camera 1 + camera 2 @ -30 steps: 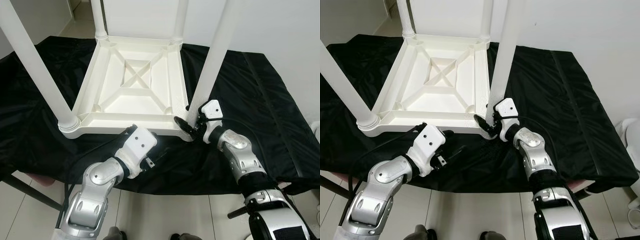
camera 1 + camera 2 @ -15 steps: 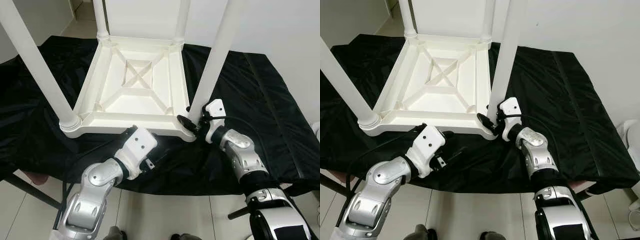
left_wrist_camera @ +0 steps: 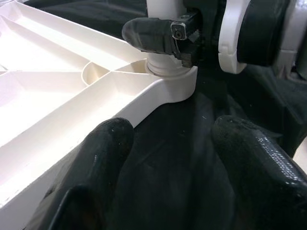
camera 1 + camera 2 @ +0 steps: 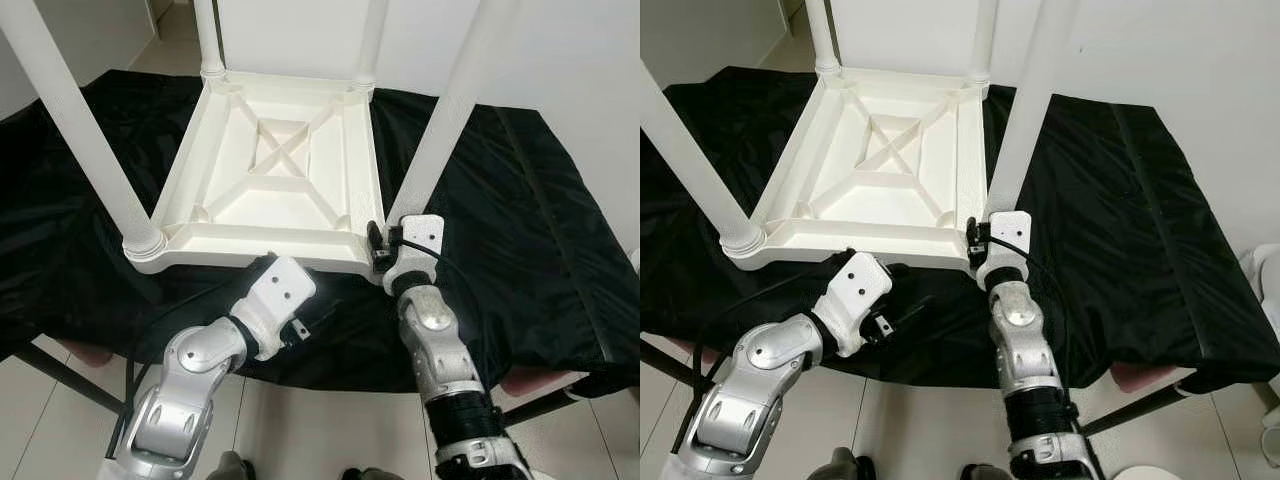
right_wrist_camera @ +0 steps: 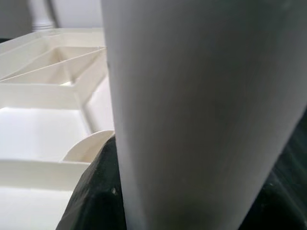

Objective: Building children table

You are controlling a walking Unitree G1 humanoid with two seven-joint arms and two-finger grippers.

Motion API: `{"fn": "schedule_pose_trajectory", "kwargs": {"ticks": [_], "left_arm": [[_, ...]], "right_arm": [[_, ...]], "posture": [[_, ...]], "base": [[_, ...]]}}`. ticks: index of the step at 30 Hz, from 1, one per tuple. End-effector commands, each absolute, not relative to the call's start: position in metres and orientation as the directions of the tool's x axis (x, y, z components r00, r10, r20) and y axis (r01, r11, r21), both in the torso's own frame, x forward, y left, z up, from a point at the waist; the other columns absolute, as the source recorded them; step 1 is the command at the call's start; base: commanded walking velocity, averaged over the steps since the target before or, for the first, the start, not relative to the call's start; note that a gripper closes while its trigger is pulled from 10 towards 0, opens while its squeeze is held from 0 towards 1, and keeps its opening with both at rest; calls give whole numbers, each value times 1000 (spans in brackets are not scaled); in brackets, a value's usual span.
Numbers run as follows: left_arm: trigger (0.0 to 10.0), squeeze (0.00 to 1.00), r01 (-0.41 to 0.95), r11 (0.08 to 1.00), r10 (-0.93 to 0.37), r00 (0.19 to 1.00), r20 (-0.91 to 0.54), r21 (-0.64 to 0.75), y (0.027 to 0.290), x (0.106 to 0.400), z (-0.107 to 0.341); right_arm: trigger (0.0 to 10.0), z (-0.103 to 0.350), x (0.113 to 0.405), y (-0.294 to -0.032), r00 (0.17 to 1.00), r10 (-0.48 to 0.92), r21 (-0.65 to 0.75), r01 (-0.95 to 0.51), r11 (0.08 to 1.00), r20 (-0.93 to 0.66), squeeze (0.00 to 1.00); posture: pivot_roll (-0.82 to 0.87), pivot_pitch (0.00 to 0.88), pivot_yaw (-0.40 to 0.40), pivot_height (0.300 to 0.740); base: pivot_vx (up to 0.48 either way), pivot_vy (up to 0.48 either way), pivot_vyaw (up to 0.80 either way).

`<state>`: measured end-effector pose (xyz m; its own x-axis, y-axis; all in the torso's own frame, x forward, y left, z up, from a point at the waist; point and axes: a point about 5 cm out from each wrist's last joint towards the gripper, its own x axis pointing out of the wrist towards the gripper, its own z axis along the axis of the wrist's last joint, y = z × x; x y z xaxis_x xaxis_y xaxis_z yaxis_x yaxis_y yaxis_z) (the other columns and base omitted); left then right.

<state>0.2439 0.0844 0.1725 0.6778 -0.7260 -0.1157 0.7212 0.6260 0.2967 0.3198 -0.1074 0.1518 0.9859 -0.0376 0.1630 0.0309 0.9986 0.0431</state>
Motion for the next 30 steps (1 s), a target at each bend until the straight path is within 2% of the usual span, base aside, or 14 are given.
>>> {"fn": "schedule_pose_trajectory", "kwargs": {"ticks": [1,5,6,8,9,13,14,23,30], "left_arm": [[10000,0,692,656,-697,709,-110,301,85,246,170],[10000,0,684,660,-690,715,-109,312,86,248,171],[10000,0,677,664,-685,721,-104,317,87,249,171],[10000,0,672,668,-681,725,-101,320,87,249,172],[10000,0,665,675,-676,731,-94,320,88,250,172],[10000,0,631,704,-646,760,-73,326,89,252,174],[10000,0,615,715,-634,771,-62,332,90,253,175],[10000,0,562,750,-590,807,-31,349,96,257,178],[10000,0,517,777,-554,832,1,359,106,261,183]], "right_arm": [[10000,150,317,-117,982,-114,49,107,993,154,0],[10000,154,318,-118,980,-114,58,106,993,165,0],[10000,156,318,-121,977,-123,60,114,992,174,204],[10000,158,317,-123,975,-130,63,120,991,179,204],[10000,161,315,-123,971,-120,75,106,991,205,1000],[10000,169,308,-129,953,-127,32,123,992,274,1000],[10000,166,305,-132,956,-135,16,136,991,260,0],[10000,159,291,-144,958,-131,-22,141,990,256,0],[10000,161,270,-151,952,-57,-43,73,996,301,0]], "posture": [[-32,108,-14,740],[-38,115,-10,740],[-39,116,-12,740],[-40,116,-12,740],[-39,117,-14,740],[-39,118,-19,740],[-39,119,-20,740],[-41,126,-26,740],[-49,137,-25,740]], "base": [[0,0,0],[0,0,0],[0,0,0],[0,0,0],[0,0,0],[0,0,0],[0,0,0],[0,0,0],[0,0,0]]}}
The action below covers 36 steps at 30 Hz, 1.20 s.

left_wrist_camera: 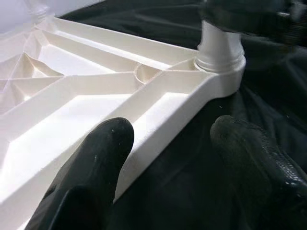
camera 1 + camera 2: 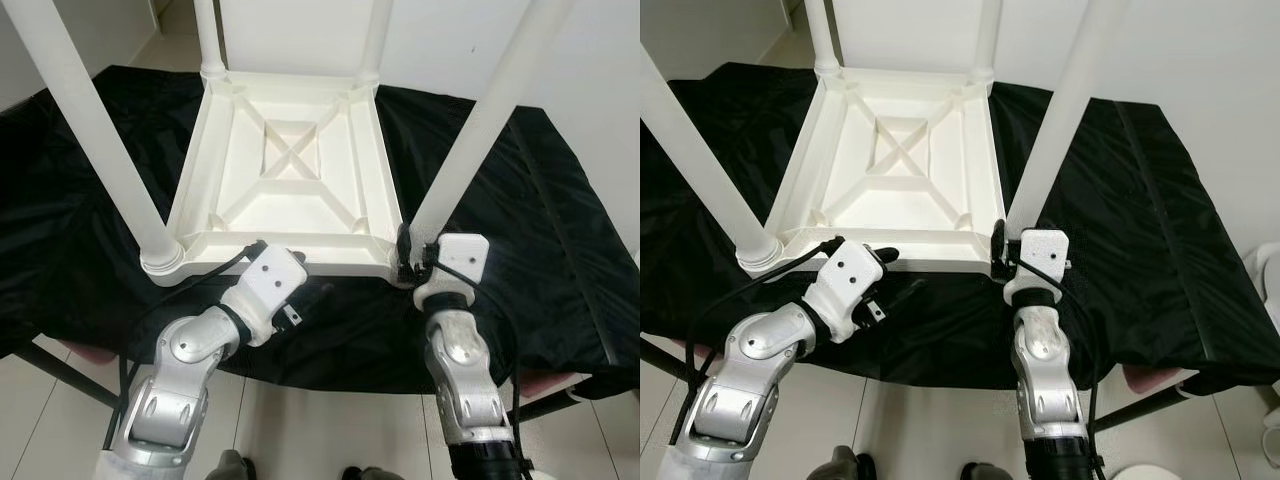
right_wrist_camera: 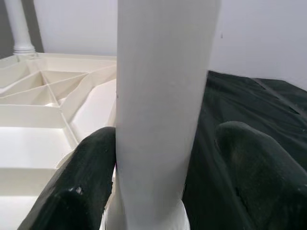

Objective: Building children table

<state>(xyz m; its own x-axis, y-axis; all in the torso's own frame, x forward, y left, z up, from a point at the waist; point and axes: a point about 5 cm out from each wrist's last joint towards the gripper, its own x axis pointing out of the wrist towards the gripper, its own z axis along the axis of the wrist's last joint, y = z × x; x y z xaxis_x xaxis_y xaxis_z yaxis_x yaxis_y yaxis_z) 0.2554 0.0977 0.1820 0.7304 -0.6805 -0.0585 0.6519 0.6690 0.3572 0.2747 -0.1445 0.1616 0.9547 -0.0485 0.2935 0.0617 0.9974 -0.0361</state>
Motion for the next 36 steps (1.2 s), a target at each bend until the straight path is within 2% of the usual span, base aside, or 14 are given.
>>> {"fn": "schedule_pose_trajectory", "kwargs": {"ticks": [1,8,10,16,20,22,25,28,31,32,34,35,36], "left_arm": [[10000,0,505,779,-546,838,6,372,108,261,184],[10000,0,484,784,-532,846,19,389,114,261,185],[10000,0,456,790,-502,865,5,411,124,256,180],[10000,0,396,803,-443,897,1,446,135,257,177],[10000,0,414,809,-455,891,-2,418,146,249,178],[10000,0,414,809,-455,891,-2,418,146,249,178],[10000,0,457,800,-489,872,-18,389,152,232,178],[10000,0,477,793,-508,861,-23,380,151,226,179],[10000,0,575,725,-598,799,-68,380,142,207,179],[10000,0,663,660,-676,729,-108,354,134,193,179],[10000,0,663,660,-676,729,-108,354,134,193,179],[10000,0,706,633,-708,694,-132,318,132,187,178],[10000,0,706,633,-708,694,-132,318,132,187,178]], "right_arm": [[10000,159,266,-154,954,-56,-49,74,996,295,0],[10000,158,258,-161,955,-39,-55,57,997,293,0],[10000,154,245,-158,959,92,-60,-79,995,268,0],[10000,151,238,-151,950,207,-52,-200,978,233,0],[10000,149,234,-145,930,307,-32,-307,951,204,0],[10000,149,234,-145,930,307,-32,-307,951,204,0],[10000,149,227,-139,883,435,-44,-434,900,179,0],[10000,149,224,-137,857,487,-54,-485,873,171,0],[10000,152,223,-134,784,603,-117,-592,798,146,0],[10000,154,225,-132,731,670,-159,-652,742,126,0],[10000,154,225,-132,731,670,-159,-652,742,126,0],[10000,155,229,-131,698,707,-192,-682,706,117,0],[10000,155,229,-131,698,707,-192,-682,706,117,0]], "posture": [[-52,140,-24,740],[-56,146,-19,740],[-57,152,-17,740],[-58,155,-19,740],[-49,169,-29,740],[-49,169,-29,740],[-38,171,-36,740],[-34,175,-43,740],[-28,177,-52,740],[-30,182,-53,740],[-30,182,-53,740],[-27,183,-51,740],[-27,183,-51,740]], "base": [[0,0,0],[0,0,0],[0,0,0],[0,0,0],[0,0,0],[0,0,0],[0,0,0],[0,0,0],[0,0,0],[0,0,0],[0,0,0],[0,0,0],[0,0,0]]}}
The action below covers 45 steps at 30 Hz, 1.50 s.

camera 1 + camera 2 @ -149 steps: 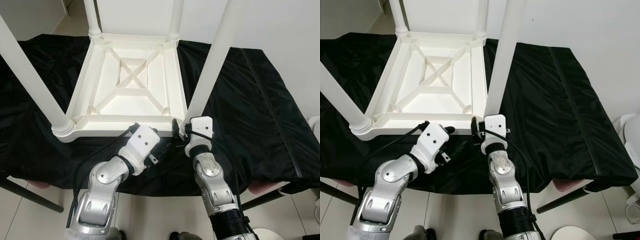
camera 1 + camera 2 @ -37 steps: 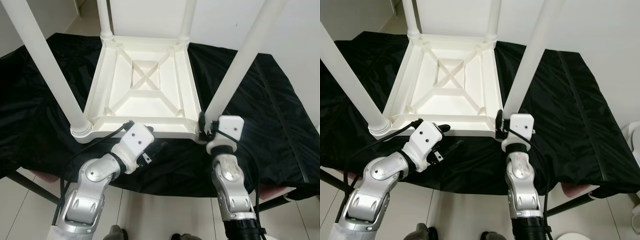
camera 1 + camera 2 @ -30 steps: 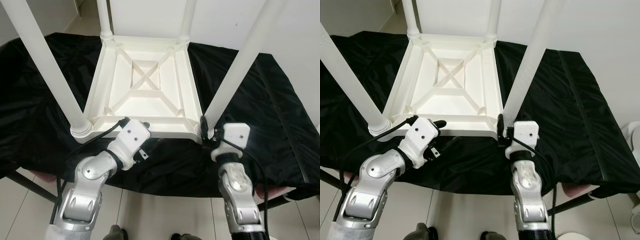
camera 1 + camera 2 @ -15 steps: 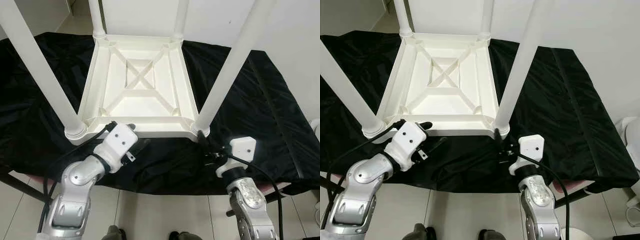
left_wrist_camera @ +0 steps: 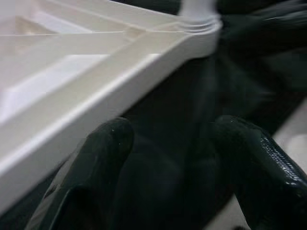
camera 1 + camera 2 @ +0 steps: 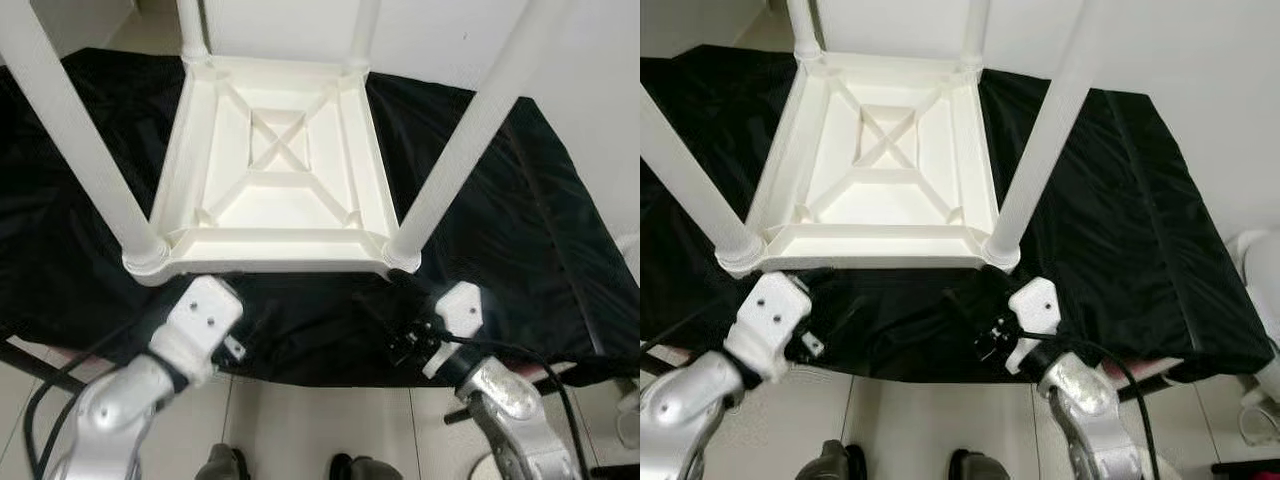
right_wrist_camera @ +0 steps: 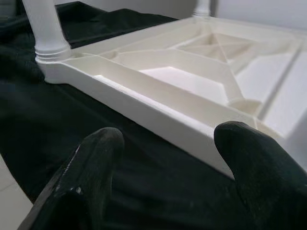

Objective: Building children table

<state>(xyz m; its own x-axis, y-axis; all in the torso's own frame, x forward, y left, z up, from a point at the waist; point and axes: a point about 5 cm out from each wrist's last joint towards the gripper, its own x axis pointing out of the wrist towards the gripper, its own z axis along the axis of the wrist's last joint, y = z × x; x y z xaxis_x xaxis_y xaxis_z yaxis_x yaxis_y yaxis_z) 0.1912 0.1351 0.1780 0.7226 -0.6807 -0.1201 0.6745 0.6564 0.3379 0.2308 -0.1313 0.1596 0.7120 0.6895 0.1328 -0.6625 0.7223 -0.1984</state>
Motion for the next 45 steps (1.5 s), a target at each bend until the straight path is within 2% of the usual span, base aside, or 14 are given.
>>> {"fn": "schedule_pose_trajectory", "kwargs": {"ticks": [1,6,12,17,18,23,24,25,26,30,31,33,34,45], "left_arm": [[10000,0,716,626,-714,686,-142,308,133,186,177],[10000,0,738,608,-716,669,-200,294,136,179,173],[10000,0,707,661,-674,706,-216,250,142,175,166],[10000,0,633,728,-617,773,-149,265,142,184,173],[10000,0,574,778,-569,816,-100,256,142,195,178],[10000,0,554,802,-555,829,-66,221,139,199,181],[10000,0,549,812,-549,834,-59,198,135,202,179],[10000,0,542,822,-541,839,-56,176,130,206,177],[10000,0,535,830,-534,844,-52,156,126,209,175],[10000,0,524,842,-521,851,-60,130,118,215,171],[10000,0,508,852,-503,862,-66,128,115,221,169],[10000,0,495,859,-490,869,-71,128,114,224,168],[10000,0,468,874,-462,884,-75,132,115,230,167],[10000,0,304,944,-292,951,-102,130,118,256,164]], "right_arm": [[10000,157,232,-131,690,715,-201,-689,697,115,0],[10000,161,237,-132,648,755,-242,-720,651,101,0],[10000,167,245,-137,643,760,-255,-722,643,97,0],[10000,167,246,-136,670,732,-225,-699,679,124,0],[10000,165,249,-135,761,629,-164,-607,777,160,0],[10000,162,249,-137,822,542,-106,-532,840,174,0],[10000,158,247,-137,841,514,-93,-506,858,169,141],[10000,153,246,-138,857,489,-82,-483,872,164,435],[10000,150,244,-139,868,471,-68,-466,882,159,1000],[10000,148,244,-143,893,419,-82,-411,908,165,1000],[10000,147,245,-147,915,367,-99,-355,930,165,929],[10000,146,246,-151,929,331,-110,-316,942,166,929],[10000,144,247,-155,944,286,-121,-269,955,162,0],[10000,139,253,-165,984,32,-105,-14,994,178,0]], "posture": [[-27,183,-51,740],[-28,185,-50,740],[-19,188,-56,740],[-18,183,-59,740],[-11,174,-60,740],[-16,167,-56,740],[-23,161,-55,740],[-30,156,-51,740],[-30,156,-51,740],[-41,148,-46,740],[-50,139,-39,740],[-54,137,-37,740],[-58,133,-35,740],[-64,119,-29,740]], "base": [[0,0,0],[0,0,0],[0,0,0],[0,0,0],[0,0,0],[0,0,0],[0,0,0],[0,0,0],[0,0,0],[0,0,0],[0,0,0],[0,0,0],[0,0,0],[0,0,0]]}}
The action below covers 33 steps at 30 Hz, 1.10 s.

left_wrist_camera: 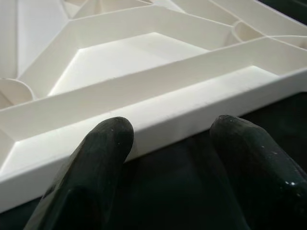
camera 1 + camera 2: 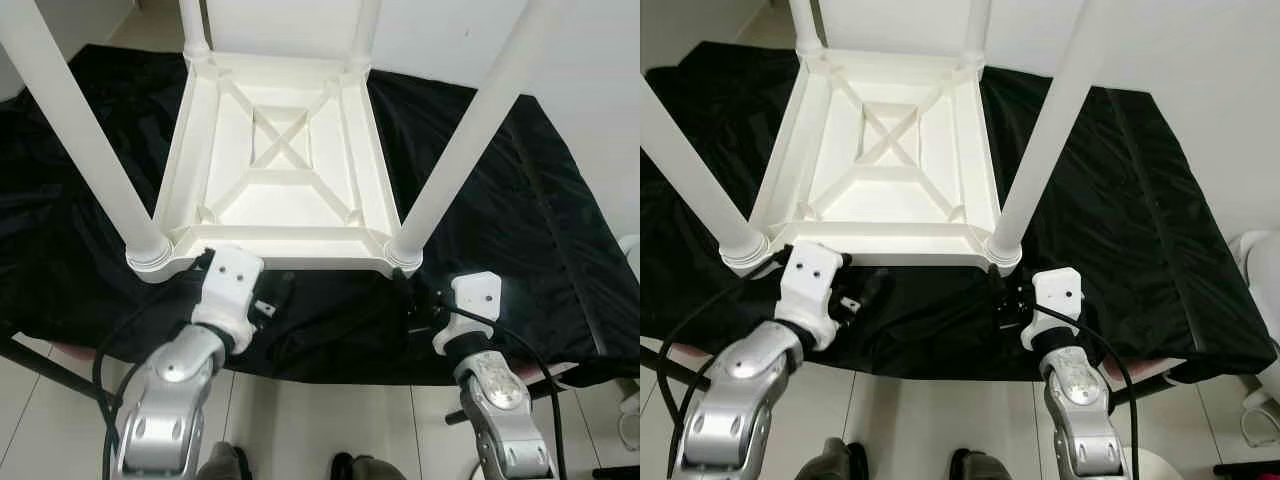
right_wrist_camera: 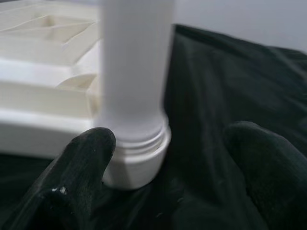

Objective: Building children table

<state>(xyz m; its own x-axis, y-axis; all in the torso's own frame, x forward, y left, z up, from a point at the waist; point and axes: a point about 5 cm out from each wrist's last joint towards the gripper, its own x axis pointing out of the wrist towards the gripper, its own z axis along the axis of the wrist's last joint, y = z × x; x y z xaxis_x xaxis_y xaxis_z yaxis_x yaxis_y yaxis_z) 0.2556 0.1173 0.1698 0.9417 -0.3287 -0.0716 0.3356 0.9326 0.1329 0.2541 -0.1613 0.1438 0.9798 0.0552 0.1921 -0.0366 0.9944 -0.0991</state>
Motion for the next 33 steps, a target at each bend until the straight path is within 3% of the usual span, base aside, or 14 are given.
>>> {"fn": "schedule_pose_trajectory", "kwargs": {"ticks": [1,16,28,33], "left_arm": [[10000,0,292,948,-280,954,-103,129,117,258,164],[10000,0,118,991,-115,992,-46,68,101,291,177],[10000,0,-158,985,161,986,-36,74,131,311,181],[10000,0,-220,974,220,975,-6,61,141,313,185]], "right_arm": [[10000,140,256,-164,982,26,-104,-7,995,185,0],[10000,157,303,-153,968,29,-97,-5,995,247,0],[10000,157,311,-129,961,108,-102,-84,991,256,0],[10000,157,313,-127,961,103,-97,-80,992,258,0]], "posture": [[-65,120,-29,740],[-66,121,-34,740],[-63,127,-37,740],[-64,128,-36,740]], "base": [[0,0,0],[0,0,0],[0,0,0],[0,0,0]]}}
